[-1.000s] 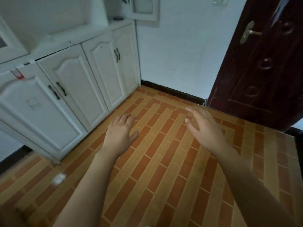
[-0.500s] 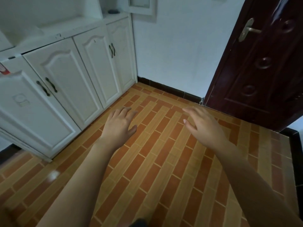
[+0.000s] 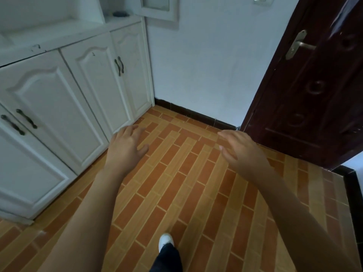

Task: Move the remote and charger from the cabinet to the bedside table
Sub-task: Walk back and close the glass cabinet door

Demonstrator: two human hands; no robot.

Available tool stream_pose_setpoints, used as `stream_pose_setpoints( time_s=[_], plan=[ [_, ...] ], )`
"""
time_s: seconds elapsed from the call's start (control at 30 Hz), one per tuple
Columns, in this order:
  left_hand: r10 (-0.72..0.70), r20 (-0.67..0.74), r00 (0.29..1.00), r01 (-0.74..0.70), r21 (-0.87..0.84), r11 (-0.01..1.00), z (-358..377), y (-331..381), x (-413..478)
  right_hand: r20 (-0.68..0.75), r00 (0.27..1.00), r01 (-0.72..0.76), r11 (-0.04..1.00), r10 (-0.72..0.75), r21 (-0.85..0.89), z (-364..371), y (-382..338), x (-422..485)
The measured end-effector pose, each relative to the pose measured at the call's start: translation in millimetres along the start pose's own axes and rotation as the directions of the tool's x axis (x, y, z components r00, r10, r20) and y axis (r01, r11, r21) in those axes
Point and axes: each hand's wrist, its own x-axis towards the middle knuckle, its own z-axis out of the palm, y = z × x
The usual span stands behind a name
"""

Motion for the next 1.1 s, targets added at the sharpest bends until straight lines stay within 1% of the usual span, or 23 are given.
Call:
stream_pose_setpoints(
  time_s=[0.1, 0.2, 0.27, 0.43, 0.6, 0.87, 1.03, 1.1],
  plan=[
    [0.004, 0.024, 1.0, -0.003, -0.027, 1.0, 10, -14, 57, -0.003, 1.0, -0.014, 1.0, 0.014, -0.011, 8, 12, 56],
    [0.026, 0.024, 0.999, -0.024, -0.064, 0.998, 21, -25, 107, -0.042, 0.999, -0.029, 1.0, 0.029, -0.009, 14, 23, 107],
    [0.038, 0.031, 0.999, -0.036, -0.067, 0.997, 25, -29, 139, -0.064, 0.997, -0.031, 0.999, 0.032, 0.018, 18, 27, 139],
    [0.054, 0.039, 0.998, -0.051, -0.07, 0.996, 35, -39, 201, -0.054, 0.998, -0.015, 0.997, 0.019, 0.08, 33, 36, 211],
    [0.026, 0.067, 0.997, -0.023, -0.045, 0.999, 57, -51, 264, -0.064, 0.998, 0.023, 0.988, -0.013, 0.155, 53, 57, 289],
    [-0.01, 0.054, 0.998, 0.015, -0.093, 0.996, 98, -39, 408, -0.053, 0.997, 0.065, 0.986, -0.058, 0.153, 58, 119, 433],
    [-0.03, -0.039, 0.999, 0.027, -0.085, 0.996, 99, -41, 494, -0.038, 0.991, 0.134, 0.98, -0.13, 0.15, 59, 150, 527],
    [-0.067, -0.04, 0.997, 0.064, -0.073, 0.995, 104, -48, 514, -0.025, 0.99, 0.143, 0.977, -0.14, 0.16, 63, 157, 557]
  ],
)
